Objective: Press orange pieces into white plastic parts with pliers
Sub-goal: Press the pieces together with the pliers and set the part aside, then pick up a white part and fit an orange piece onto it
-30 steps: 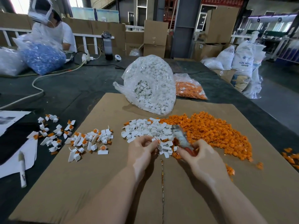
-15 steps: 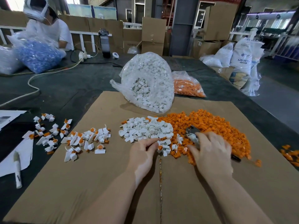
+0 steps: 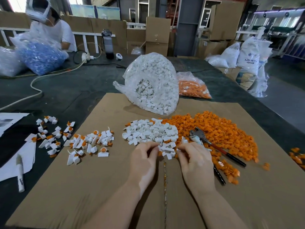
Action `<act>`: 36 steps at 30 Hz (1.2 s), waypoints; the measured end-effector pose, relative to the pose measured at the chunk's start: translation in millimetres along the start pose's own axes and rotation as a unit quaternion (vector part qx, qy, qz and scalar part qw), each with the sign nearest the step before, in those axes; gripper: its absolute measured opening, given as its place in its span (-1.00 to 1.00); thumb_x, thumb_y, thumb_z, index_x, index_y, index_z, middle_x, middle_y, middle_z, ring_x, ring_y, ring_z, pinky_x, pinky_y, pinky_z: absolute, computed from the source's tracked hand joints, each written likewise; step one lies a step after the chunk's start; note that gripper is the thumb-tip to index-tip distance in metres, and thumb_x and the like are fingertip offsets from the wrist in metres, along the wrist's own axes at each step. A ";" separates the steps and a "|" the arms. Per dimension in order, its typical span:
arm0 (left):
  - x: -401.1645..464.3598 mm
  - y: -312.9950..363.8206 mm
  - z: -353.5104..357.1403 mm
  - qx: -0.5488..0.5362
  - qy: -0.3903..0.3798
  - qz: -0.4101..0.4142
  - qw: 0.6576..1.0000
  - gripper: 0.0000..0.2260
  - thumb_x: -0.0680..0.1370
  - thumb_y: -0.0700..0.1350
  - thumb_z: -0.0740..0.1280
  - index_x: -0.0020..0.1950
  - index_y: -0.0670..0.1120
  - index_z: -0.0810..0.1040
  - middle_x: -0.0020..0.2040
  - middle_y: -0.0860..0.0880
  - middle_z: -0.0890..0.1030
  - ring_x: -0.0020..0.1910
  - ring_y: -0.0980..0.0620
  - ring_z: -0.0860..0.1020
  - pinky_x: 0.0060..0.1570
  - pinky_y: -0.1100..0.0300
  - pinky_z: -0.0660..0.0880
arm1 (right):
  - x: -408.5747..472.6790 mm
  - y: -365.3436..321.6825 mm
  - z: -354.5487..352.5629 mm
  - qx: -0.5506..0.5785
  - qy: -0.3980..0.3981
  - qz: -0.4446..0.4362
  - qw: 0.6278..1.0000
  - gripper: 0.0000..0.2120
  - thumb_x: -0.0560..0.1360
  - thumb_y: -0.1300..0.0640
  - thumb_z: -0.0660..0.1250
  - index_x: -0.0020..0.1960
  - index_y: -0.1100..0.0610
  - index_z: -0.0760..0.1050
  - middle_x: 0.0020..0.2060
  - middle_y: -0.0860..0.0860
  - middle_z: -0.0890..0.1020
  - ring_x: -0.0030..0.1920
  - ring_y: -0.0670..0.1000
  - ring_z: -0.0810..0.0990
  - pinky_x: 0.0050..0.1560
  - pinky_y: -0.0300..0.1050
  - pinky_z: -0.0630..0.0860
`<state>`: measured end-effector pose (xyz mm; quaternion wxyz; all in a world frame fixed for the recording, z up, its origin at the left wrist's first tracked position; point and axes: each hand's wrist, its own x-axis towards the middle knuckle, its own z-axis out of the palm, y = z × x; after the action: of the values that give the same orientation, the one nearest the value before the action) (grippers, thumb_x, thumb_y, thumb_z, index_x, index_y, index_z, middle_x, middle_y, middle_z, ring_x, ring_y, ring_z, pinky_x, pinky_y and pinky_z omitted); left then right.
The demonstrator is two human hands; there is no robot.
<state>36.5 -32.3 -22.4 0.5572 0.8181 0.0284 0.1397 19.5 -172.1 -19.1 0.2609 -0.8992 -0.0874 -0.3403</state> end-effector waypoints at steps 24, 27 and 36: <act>12.7 -3.9 -19.1 0.236 0.014 0.178 0.955 -0.90 0.47 -0.23 0.40 -0.06 -0.09 0.67 -0.14 0.11 0.42 -0.02 -0.01 0.41 -0.06 0.28 0.21 | -3.8 0.1 4.1 -0.056 -0.001 0.091 0.994 -0.76 0.20 0.42 0.48 -0.25 0.13 0.59 -0.31 -0.03 0.60 -0.19 0.11 0.60 -0.09 -0.04 0.25; 11.3 3.7 -2.2 0.213 -0.040 0.211 0.953 -0.84 0.51 -0.22 0.35 0.05 -0.06 0.64 -0.09 0.10 0.44 0.02 0.05 0.38 -0.11 0.40 0.16 | -3.9 0.2 3.8 -0.062 0.000 0.093 0.994 -0.77 0.23 0.41 0.48 -0.25 0.13 0.59 -0.31 -0.03 0.60 -0.19 0.11 0.60 -0.10 -0.03 0.27; 10.8 2.4 14.2 0.227 -0.084 0.219 0.945 -0.83 0.50 -0.18 0.37 0.03 0.04 0.65 -0.04 0.08 0.47 0.02 0.07 0.39 -0.10 0.28 0.32 | -4.1 0.0 6.3 -0.086 0.001 0.102 0.991 -0.77 0.24 0.44 0.44 -0.21 0.16 0.61 -0.26 0.02 0.61 -0.16 0.14 0.59 -0.10 0.01 0.32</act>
<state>50.3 -43.9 -22.9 0.3129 0.9176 -0.1671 0.1793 20.0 -168.6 -25.8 0.2156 -0.9222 0.0345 -0.3193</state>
